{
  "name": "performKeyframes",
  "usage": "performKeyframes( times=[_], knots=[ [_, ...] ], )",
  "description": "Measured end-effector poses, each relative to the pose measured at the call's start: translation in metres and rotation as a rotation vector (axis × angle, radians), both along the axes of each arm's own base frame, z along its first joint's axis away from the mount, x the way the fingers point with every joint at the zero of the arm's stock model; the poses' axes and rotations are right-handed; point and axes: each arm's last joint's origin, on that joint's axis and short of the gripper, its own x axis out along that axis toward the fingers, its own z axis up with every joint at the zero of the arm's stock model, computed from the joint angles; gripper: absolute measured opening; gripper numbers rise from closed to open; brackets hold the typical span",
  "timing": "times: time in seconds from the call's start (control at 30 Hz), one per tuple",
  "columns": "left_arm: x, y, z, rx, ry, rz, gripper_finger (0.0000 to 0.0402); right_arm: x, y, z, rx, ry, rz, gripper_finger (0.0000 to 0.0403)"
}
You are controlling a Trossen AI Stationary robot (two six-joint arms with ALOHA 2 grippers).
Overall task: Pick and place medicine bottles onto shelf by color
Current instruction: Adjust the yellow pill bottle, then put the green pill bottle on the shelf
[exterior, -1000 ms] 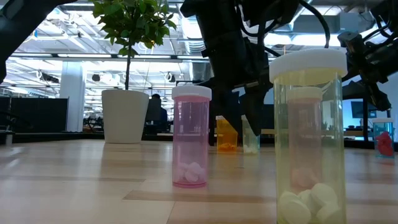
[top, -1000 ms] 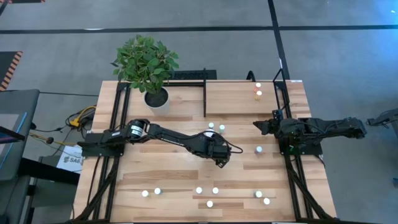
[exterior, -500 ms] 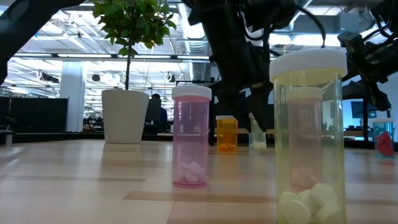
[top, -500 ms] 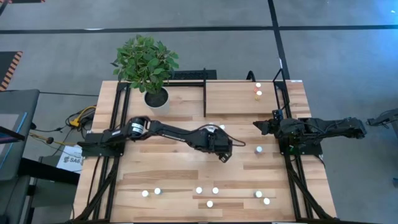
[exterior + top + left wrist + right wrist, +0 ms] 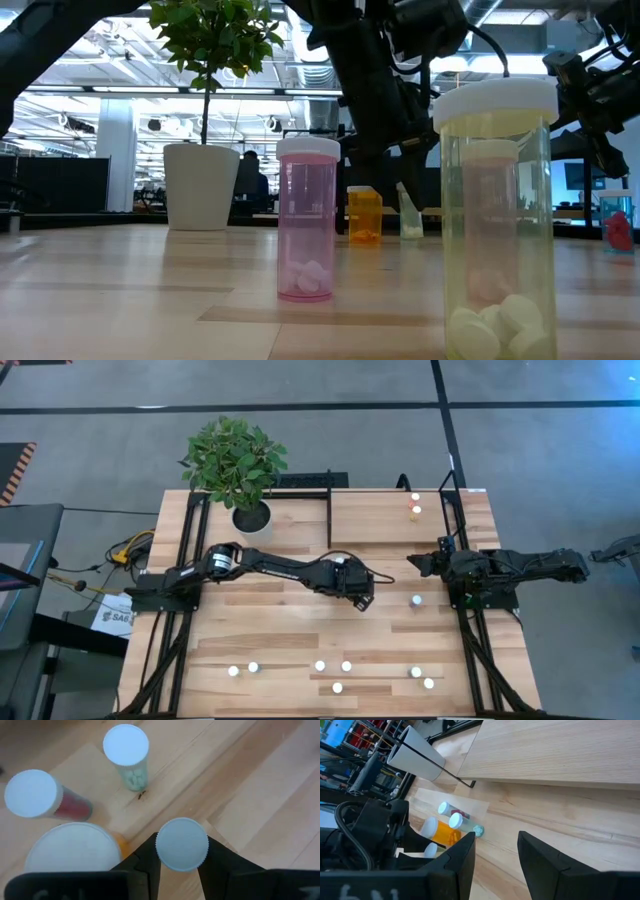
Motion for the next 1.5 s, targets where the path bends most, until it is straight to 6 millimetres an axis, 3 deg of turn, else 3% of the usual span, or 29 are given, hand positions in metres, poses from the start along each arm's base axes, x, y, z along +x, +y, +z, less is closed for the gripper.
performKeyframes(
  times=[0.33, 0.73, 1.03, 1.23, 1.5],
  knots=[
    [-0.001, 0.004, 0.0, 0.002, 0.012, 0.009, 0.0086, 0.0, 0.0, 0.0, 0.0, 0.0, 0.0, 0.017],
    [-0.002, 0.005, -0.001, -0.009, 0.015, 0.024, 0.0164, 0.0, 0.0, 0.0, 0.0, 0.0, 0.0, 0.017],
    [-0.001, -0.003, 0.004, -0.061, -0.005, 0.024, 0.018, 0.0, 0.0, 0.0, 0.0, 0.0, -0.001, 0.017],
    [0.002, -0.005, 0.036, -0.038, -0.019, 0.009, 0.0181, 0.0, 0.0, 0.0, 0.0, 0.0, 0.0, 0.017],
    [-0.01, -0.005, 0.104, 0.018, 0.037, -0.046, 0.0181, 0.0, 0.0, 0.0, 0.0, 0.0, 0.0, 0.017]
  ],
)
